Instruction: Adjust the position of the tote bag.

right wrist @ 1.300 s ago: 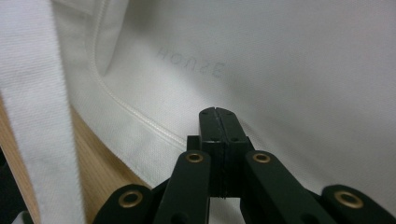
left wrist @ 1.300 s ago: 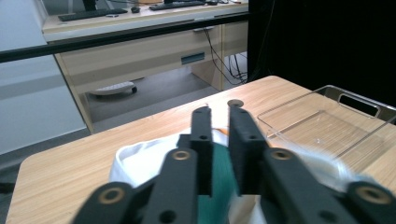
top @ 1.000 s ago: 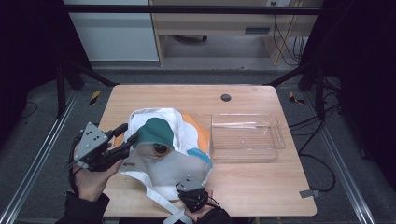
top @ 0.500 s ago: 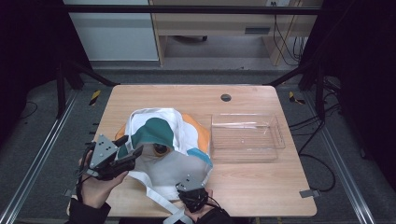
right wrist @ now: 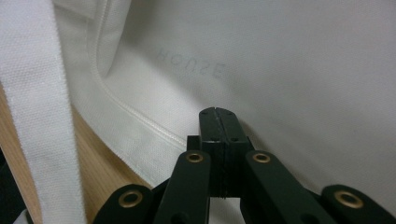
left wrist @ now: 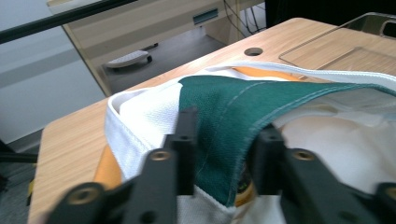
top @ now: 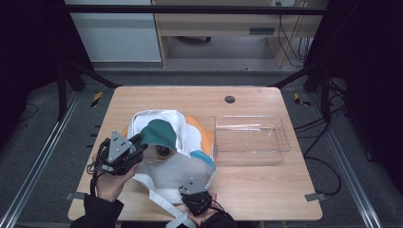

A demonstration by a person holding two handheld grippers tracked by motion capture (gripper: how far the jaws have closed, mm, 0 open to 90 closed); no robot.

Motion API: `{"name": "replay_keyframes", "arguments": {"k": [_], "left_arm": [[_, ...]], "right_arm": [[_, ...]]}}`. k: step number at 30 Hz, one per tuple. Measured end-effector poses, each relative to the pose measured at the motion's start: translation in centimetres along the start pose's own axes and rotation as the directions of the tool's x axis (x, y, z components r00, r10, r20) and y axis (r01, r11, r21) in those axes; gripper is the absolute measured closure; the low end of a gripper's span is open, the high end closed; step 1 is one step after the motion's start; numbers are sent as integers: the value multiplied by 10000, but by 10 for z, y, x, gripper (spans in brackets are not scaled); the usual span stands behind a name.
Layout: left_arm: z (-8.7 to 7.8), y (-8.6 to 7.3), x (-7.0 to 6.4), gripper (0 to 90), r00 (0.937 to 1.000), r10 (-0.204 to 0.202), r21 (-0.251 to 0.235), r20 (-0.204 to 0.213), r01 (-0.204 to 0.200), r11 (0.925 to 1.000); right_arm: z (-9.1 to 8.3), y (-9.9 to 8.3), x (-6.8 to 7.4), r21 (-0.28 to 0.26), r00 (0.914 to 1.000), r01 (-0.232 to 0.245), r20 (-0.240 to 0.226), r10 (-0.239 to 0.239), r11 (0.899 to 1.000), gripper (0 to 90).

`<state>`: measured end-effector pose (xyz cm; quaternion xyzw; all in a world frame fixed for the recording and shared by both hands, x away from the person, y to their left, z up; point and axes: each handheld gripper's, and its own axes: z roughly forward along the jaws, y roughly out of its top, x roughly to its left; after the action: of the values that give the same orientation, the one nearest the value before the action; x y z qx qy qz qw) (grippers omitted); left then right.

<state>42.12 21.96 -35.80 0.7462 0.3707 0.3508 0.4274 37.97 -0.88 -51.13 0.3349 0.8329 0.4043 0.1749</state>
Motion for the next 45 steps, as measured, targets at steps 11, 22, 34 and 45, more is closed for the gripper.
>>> {"name": "replay_keyframes", "arguments": {"k": [11, 22, 34, 45], "left_arm": [[-4, 15, 2, 867, 9993, -360, -327, 50, 361, 9988], [-14, 34, 12, 869, 9954, -925, -979, 257, 946, 9907], [-5, 48, 13, 870, 9951, -966, -1136, 222, 986, 9886], [8, 53, 21, 870, 9937, -1117, -1018, 2, 1111, 9886]], "right_arm": [[0, 0, 0, 14, 10000, 0, 7, 0, 10000, 900], [0, 0, 0, -12, 10000, 72, 32, -72, 10000, 900], [0, 1, -1, 41, 9999, 89, -54, -88, 10000, 900], [1, 3, -1, 152, 9999, 78, -82, -76, 9999, 900]]}}
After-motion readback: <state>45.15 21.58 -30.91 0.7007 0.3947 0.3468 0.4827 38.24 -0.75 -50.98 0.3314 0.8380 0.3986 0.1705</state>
